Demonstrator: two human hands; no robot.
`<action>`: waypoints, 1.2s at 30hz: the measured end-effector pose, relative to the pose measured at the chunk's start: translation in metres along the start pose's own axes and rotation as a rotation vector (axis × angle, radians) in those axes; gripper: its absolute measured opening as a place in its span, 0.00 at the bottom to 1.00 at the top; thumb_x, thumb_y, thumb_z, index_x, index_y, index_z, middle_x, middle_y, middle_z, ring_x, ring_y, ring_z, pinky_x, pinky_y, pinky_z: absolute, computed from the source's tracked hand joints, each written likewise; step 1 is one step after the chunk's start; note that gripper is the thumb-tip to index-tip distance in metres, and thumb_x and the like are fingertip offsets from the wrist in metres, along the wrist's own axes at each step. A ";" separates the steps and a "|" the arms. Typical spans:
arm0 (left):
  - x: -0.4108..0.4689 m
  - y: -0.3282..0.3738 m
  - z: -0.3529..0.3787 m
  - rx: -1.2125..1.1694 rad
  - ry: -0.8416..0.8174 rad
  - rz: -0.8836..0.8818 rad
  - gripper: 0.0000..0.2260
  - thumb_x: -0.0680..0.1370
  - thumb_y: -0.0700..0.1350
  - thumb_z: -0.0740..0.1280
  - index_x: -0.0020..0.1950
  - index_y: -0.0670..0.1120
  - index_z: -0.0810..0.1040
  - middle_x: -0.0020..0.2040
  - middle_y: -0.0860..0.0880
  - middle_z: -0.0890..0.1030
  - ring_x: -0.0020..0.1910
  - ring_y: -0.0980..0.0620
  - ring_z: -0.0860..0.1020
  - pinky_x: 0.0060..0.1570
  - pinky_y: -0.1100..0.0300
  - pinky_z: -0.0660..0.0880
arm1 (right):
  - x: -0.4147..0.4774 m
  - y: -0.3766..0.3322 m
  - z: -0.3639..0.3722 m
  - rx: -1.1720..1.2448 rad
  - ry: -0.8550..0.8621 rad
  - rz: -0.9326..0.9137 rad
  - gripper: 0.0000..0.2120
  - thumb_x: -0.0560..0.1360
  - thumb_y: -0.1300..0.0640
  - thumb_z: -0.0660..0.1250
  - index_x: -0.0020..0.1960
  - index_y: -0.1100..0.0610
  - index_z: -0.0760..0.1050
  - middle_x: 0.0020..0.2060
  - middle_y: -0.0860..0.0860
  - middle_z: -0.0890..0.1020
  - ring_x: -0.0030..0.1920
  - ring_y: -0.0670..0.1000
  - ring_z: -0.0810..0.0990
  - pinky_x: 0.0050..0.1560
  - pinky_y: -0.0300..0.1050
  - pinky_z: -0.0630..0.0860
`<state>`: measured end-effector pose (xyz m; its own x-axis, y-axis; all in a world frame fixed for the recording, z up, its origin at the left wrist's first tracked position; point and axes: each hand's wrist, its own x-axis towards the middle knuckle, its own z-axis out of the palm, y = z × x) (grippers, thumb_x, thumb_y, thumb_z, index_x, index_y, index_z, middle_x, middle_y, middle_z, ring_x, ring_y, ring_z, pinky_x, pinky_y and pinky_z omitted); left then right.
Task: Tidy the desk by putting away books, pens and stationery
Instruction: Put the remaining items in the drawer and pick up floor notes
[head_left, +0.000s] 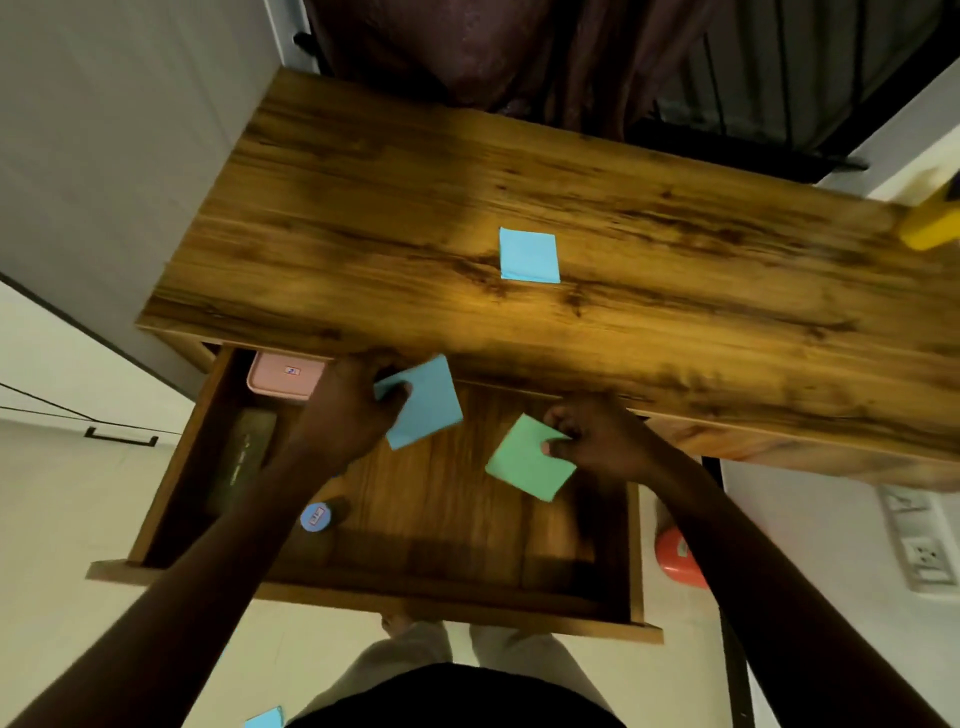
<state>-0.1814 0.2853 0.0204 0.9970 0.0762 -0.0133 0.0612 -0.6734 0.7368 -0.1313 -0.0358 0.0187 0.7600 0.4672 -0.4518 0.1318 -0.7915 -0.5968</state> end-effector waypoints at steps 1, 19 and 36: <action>-0.009 0.002 0.012 0.019 -0.046 0.005 0.07 0.78 0.43 0.72 0.56 0.46 0.83 0.49 0.50 0.82 0.48 0.52 0.79 0.44 0.59 0.75 | -0.005 0.008 0.003 -0.071 -0.042 0.010 0.07 0.75 0.54 0.75 0.46 0.44 0.78 0.39 0.43 0.83 0.41 0.42 0.82 0.42 0.46 0.77; -0.055 -0.007 0.186 0.141 -0.639 -0.083 0.14 0.76 0.48 0.71 0.62 0.51 0.80 0.62 0.51 0.81 0.62 0.51 0.78 0.59 0.55 0.77 | -0.024 0.059 0.059 -0.684 -0.376 0.124 0.16 0.77 0.60 0.68 0.65 0.59 0.77 0.61 0.57 0.80 0.64 0.61 0.77 0.66 0.60 0.69; -0.081 -0.001 0.209 0.414 -0.590 0.087 0.22 0.76 0.52 0.72 0.69 0.54 0.74 0.67 0.53 0.73 0.65 0.49 0.71 0.60 0.53 0.74 | -0.042 0.063 0.088 -0.874 -0.261 0.028 0.17 0.85 0.57 0.58 0.71 0.60 0.72 0.68 0.59 0.76 0.74 0.62 0.69 0.79 0.62 0.49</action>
<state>-0.2522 0.1264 -0.1205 0.8515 -0.3209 -0.4147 -0.1227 -0.8909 0.4373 -0.2111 -0.0707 -0.0586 0.6161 0.4336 -0.6576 0.6315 -0.7709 0.0833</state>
